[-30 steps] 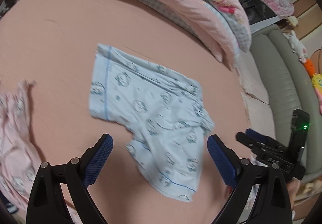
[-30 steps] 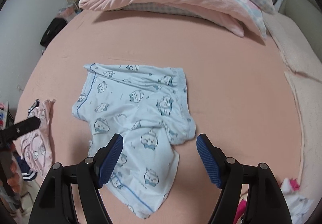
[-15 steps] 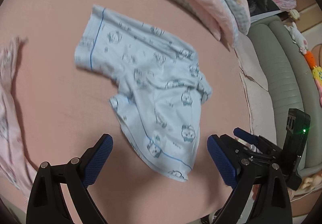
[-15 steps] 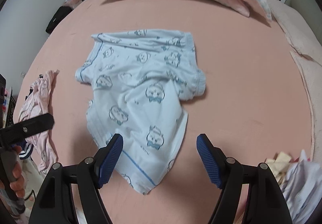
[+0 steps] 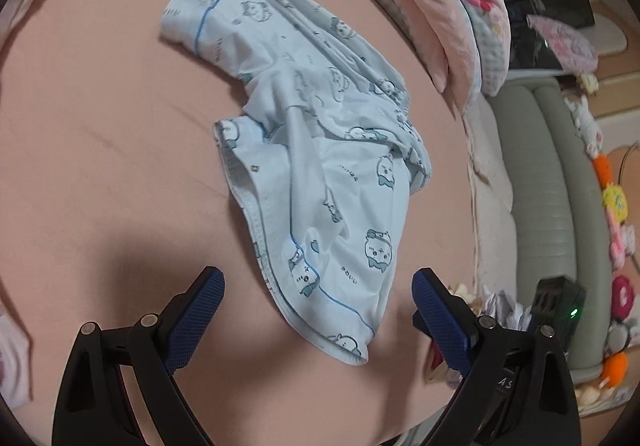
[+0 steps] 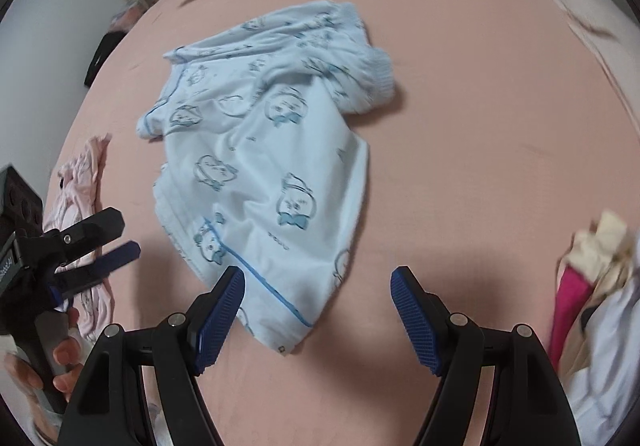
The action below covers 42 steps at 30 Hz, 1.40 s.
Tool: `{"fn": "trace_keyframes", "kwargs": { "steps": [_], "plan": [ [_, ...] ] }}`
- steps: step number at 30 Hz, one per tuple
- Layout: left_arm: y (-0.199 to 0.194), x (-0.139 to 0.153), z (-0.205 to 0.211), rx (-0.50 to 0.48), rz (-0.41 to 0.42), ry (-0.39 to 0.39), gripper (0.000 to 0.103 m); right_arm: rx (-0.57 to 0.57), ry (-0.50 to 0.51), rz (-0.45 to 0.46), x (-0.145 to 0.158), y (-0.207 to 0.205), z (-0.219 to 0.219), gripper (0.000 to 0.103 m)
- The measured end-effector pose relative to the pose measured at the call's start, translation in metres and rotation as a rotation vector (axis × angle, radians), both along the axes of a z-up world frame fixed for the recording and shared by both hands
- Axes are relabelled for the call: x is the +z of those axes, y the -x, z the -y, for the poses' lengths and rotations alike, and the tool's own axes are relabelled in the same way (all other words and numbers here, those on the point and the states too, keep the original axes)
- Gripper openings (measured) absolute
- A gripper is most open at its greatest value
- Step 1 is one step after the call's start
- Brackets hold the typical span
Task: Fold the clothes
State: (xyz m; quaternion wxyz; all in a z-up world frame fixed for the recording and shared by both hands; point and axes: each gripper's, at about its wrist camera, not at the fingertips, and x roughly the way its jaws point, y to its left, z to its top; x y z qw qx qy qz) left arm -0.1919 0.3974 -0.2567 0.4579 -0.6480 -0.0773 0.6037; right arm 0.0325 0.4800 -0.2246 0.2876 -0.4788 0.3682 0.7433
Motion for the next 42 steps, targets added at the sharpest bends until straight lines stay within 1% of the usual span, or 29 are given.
{"fn": "trace_keyframes", "kwargs": {
  "steps": [3, 5, 7, 8, 10, 13, 15, 20, 23, 24, 25, 27, 28, 30, 31, 32, 34, 35, 37, 38, 39, 40, 42],
  "plan": [
    [0.006, -0.012, 0.005, 0.039, 0.043, -0.041, 0.096, -0.055, 0.031, -0.037, -0.01, -0.011, -0.002, 0.075],
    [0.011, -0.021, 0.009, 0.074, 0.08, -0.067, 0.096, -0.108, 0.065, -0.08, -0.018, -0.018, -0.002, 0.075],
    [0.016, -0.031, 0.01, 0.108, 0.142, -0.077, 0.096, -0.161, 0.1, -0.122, -0.025, -0.025, -0.002, 0.075],
    [0.019, -0.033, 0.009, 0.115, 0.155, -0.083, 0.095, -0.181, 0.118, -0.142, -0.03, -0.026, -0.002, 0.075],
    [0.024, -0.037, 0.007, 0.126, 0.167, -0.097, 0.095, -0.223, 0.145, -0.181, -0.038, -0.027, 0.0, 0.075],
    [0.026, -0.035, 0.003, 0.115, 0.124, -0.093, 0.095, -0.298, 0.195, -0.236, -0.052, -0.029, 0.004, 0.075],
    [0.027, -0.04, 0.001, 0.105, 0.156, -0.108, 0.095, -0.338, 0.239, -0.272, -0.061, -0.03, 0.005, 0.075],
    [0.024, -0.052, -0.001, 0.099, 0.241, -0.127, 0.094, -0.396, 0.243, -0.337, -0.065, -0.03, 0.002, 0.075],
    [0.02, -0.049, -0.007, 0.077, 0.218, -0.129, 0.094, -0.428, 0.253, -0.389, -0.07, -0.028, 0.0, 0.076],
    [0.019, -0.049, -0.009, 0.069, 0.212, -0.133, 0.091, -0.44, 0.255, -0.407, -0.072, -0.028, -0.001, 0.076],
    [0.017, -0.049, -0.011, 0.065, 0.213, -0.136, 0.085, -0.452, 0.257, -0.425, -0.074, -0.028, -0.001, 0.077],
    [0.013, -0.052, -0.015, 0.058, 0.237, -0.14, 0.079, -0.475, 0.252, -0.466, -0.077, -0.028, -0.001, 0.077],
    [0.011, -0.054, -0.017, 0.055, 0.25, -0.143, 0.078, -0.484, 0.248, -0.483, -0.078, -0.028, -0.002, 0.077],
    [0.007, -0.055, -0.019, 0.054, 0.232, -0.143, 0.076, -0.493, 0.241, -0.506, -0.08, -0.028, -0.004, 0.077],
    [0.005, -0.055, -0.021, 0.054, 0.221, -0.142, 0.071, -0.493, 0.239, -0.512, -0.08, -0.028, -0.006, 0.077],
    [0.005, -0.056, -0.021, 0.058, 0.205, -0.136, 0.068, -0.496, 0.239, -0.52, -0.081, -0.026, -0.008, 0.077],
    [0.006, -0.06, -0.019, 0.074, 0.199, -0.127, 0.056, -0.493, 0.246, -0.536, -0.082, -0.022, -0.015, 0.077],
    [0.008, -0.062, -0.018, 0.091, 0.205, -0.127, 0.053, -0.492, 0.25, -0.545, -0.083, -0.02, -0.018, 0.077],
    [0.014, -0.067, -0.012, 0.136, 0.229, -0.135, 0.04, -0.488, 0.254, -0.559, -0.084, -0.017, -0.023, 0.077],
    [0.017, -0.071, -0.01, 0.156, 0.241, -0.135, 0.036, -0.486, 0.254, -0.564, -0.085, -0.015, -0.025, 0.077],
    [0.02, -0.074, -0.007, 0.176, 0.252, -0.134, 0.028, -0.484, 0.254, -0.57, -0.086, -0.013, -0.028, 0.077],
    [0.022, -0.077, -0.005, 0.188, 0.261, -0.134, 0.023, -0.482, 0.254, -0.575, -0.086, -0.011, -0.03, 0.077],
    [0.024, -0.079, -0.002, 0.198, 0.261, -0.14, 0.019, -0.477, 0.255, -0.587, -0.087, -0.007, -0.034, 0.077]
  ]
}}
